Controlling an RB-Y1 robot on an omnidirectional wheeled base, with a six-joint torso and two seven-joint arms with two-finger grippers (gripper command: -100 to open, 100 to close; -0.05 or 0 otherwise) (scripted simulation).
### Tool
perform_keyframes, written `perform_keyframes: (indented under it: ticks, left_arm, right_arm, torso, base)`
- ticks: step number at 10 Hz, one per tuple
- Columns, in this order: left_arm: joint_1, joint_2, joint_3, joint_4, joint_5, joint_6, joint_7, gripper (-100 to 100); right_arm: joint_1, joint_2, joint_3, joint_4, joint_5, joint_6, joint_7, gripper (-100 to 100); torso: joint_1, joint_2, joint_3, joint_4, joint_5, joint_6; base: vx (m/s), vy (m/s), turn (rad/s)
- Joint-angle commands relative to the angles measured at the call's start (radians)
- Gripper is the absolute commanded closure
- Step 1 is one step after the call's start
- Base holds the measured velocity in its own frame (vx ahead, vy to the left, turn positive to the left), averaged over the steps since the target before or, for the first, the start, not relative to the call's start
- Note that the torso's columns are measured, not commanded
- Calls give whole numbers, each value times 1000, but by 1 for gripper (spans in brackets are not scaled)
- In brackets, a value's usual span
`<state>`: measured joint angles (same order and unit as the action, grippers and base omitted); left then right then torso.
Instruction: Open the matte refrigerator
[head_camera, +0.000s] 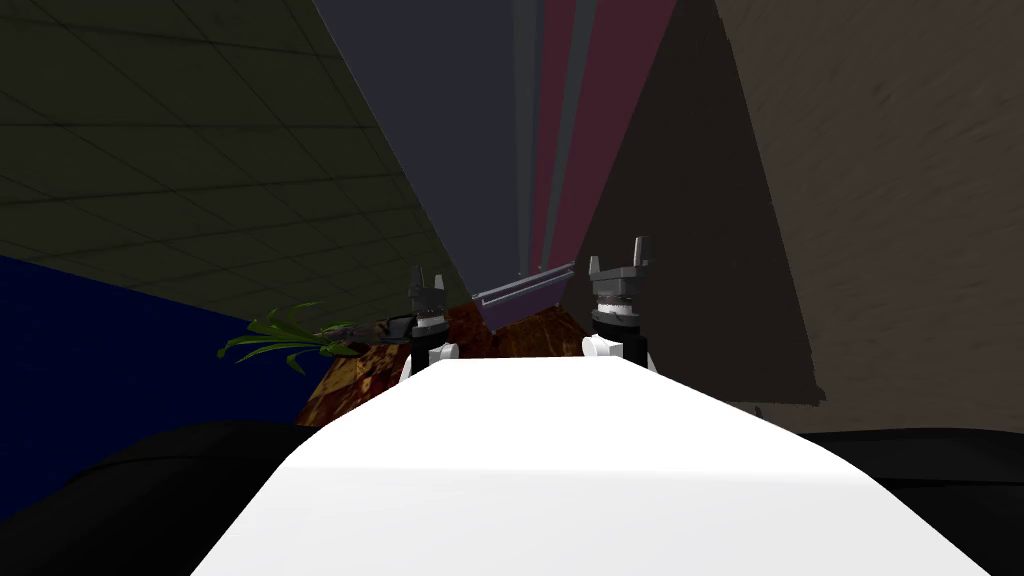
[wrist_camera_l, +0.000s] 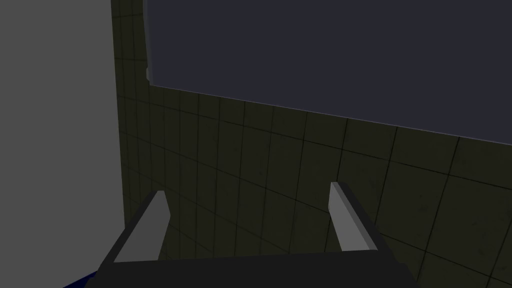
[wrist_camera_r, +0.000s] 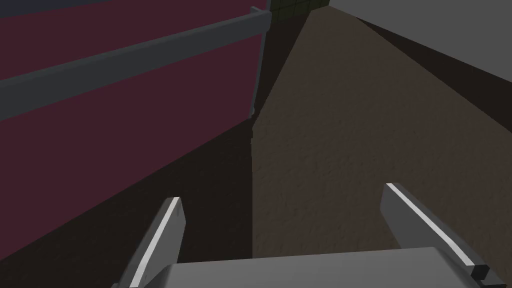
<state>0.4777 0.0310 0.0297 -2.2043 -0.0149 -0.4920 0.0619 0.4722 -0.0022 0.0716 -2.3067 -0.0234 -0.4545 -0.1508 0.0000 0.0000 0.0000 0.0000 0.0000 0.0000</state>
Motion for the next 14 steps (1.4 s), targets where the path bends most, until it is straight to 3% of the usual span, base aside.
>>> perform_keyframes:
  ticks: [1, 9, 10, 11, 14]
  left_arm:
    - [0, 0, 0, 0, 0, 0, 0, 0]
    - [0, 0, 0, 0, 0, 0, 0, 0]
    - [-6, 33, 4, 36, 1, -14, -1, -100]
    - [-8, 45, 6, 54, 1, -21, -2, -100]
    - [-19, 78, 14, 124, 2, -47, -5, -100]
  right_arm:
    - [0, 0, 0, 0, 0, 0, 0, 0]
    - [0, 0, 0, 0, 0, 0, 0, 0]
    - [0, 0, 0, 0, 0, 0, 0, 0]
    - [0, 0, 0, 0, 0, 0, 0, 0]
    - [0, 0, 0, 0, 0, 0, 0, 0]
  torso:
    - [0, 40, -82, 41, 0, 0]
    - [0, 618, -1234, 617, 0, 0]
    - [0, 691, -1382, 691, 0, 0]
    - [0, 723, -1452, 724, 0, 0]
    - [0, 737, -1476, 737, 0, 0]
  base:
    - [0, 0, 0]
    - [0, 0, 0]
    - [42, -1, 20]
    - [59, -12, 22]
    - [65, -6, 18]
